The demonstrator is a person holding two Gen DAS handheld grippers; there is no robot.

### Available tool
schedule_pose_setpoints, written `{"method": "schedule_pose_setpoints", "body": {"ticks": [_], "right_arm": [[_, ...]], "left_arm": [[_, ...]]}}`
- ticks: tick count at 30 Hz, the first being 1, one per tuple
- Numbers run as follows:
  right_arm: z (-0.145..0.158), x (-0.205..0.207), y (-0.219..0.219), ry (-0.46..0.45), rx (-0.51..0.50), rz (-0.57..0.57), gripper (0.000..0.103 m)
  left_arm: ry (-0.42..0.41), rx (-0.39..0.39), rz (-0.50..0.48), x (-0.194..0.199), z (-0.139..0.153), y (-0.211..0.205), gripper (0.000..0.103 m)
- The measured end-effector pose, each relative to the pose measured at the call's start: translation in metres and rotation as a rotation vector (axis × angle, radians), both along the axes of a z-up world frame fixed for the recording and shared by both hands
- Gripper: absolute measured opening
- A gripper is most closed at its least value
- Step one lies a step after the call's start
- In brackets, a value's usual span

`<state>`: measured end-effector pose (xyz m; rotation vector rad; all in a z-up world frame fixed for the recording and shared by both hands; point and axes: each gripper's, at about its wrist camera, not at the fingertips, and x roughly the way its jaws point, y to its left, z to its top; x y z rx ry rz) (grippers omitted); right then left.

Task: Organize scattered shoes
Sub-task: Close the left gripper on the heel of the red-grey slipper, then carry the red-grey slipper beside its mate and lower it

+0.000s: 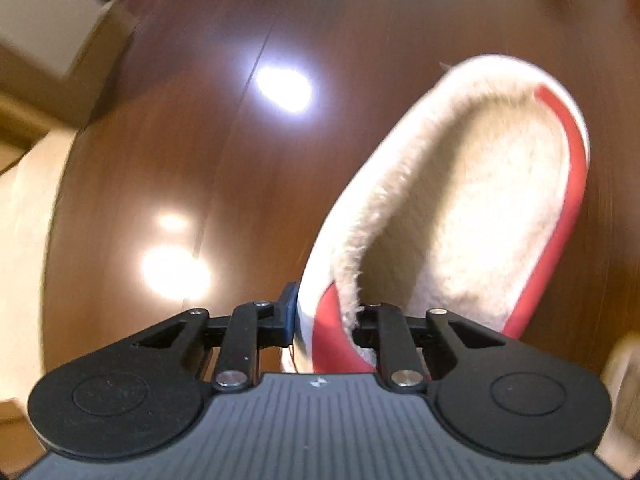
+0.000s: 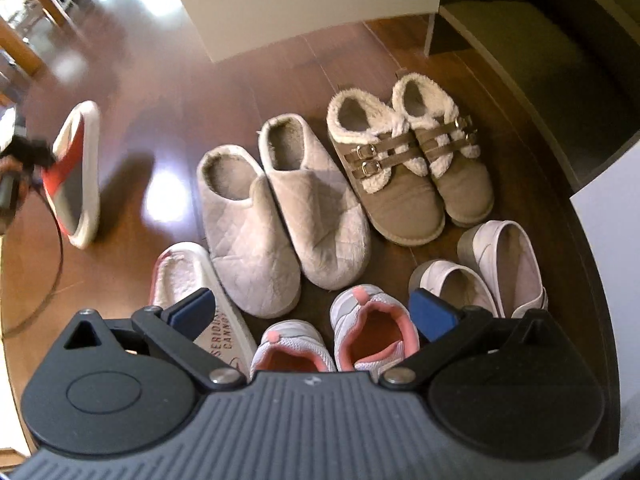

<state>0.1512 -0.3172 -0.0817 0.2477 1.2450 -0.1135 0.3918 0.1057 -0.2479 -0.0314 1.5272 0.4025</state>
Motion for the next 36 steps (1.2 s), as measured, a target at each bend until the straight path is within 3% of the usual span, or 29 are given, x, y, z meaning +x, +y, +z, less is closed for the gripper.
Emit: {"method": "schedule_pose_setpoints", "body": {"ticks": [2, 5, 8, 10, 13, 16, 18, 21, 23, 24, 25, 28, 30, 34, 36], "right_arm": [[0.014, -0.015, -0.003, -0.036, 0.022, 0.0, 0.102], [0.038, -0.041, -0.002, -0.118, 0.052, 0.032, 0.102], [0.048, -0.056, 0.005, -0.156, -0.018, 0.1, 0.102], [0.053, -0.062, 0.006, -0.173, -0.044, 0.117, 0.102], [0.056, -0.066, 0.005, -0.183, -0.041, 0.127, 0.102], [0.054, -0.069, 0.007, -0.17, -0.029, 0.132, 0.102], [0.053, -0.07, 0.008, -0.162, -0.02, 0.136, 0.102], [0.051, -0.072, 0.009, -0.149, -0.008, 0.141, 0.102], [0.05, -0.074, 0.01, -0.141, 0.0, 0.144, 0.102], [0.05, -0.075, 0.01, -0.137, 0.004, 0.146, 0.102], [0.049, -0.074, 0.011, -0.129, 0.007, 0.146, 0.102], [0.043, -0.071, 0.012, -0.104, 0.018, 0.147, 0.102], [0.04, -0.069, 0.015, -0.093, 0.021, 0.161, 0.102], [0.034, -0.066, 0.02, -0.067, 0.013, 0.184, 0.102], [0.032, -0.064, 0.022, -0.057, 0.012, 0.19, 0.102]], "left_arm": [[0.047, -0.003, -0.009, -0.045, 0.008, -0.012, 0.026], [0.148, -0.093, 0.087, -0.122, 0.003, -0.026, 0.035], [0.233, -0.177, 0.165, -0.172, -0.01, -0.035, 0.05], [0.24, -0.204, 0.167, -0.198, -0.016, -0.043, 0.05], [0.181, -0.178, 0.093, -0.214, -0.006, -0.053, 0.055], [0.123, -0.157, -0.017, -0.217, 0.002, -0.063, 0.079], [0.12, -0.123, -0.139, -0.218, -0.003, -0.076, 0.078], [0.181, -0.124, -0.299, -0.217, -0.021, -0.094, 0.078], [0.239, -0.129, -0.359, -0.221, -0.036, -0.102, 0.071], [0.268, -0.147, -0.398, -0.227, -0.044, -0.107, 0.058], [0.289, -0.162, -0.423, -0.232, -0.05, -0.109, 0.016], [0.303, -0.203, -0.321, -0.234, -0.054, -0.098, 0.015], [0.297, -0.253, -0.159, -0.229, -0.051, -0.079, 0.015], [0.248, -0.274, -0.027, -0.217, -0.044, -0.069, 0.015], [0.255, -0.323, 0.067, -0.215, -0.044, -0.062, 0.016]]}}
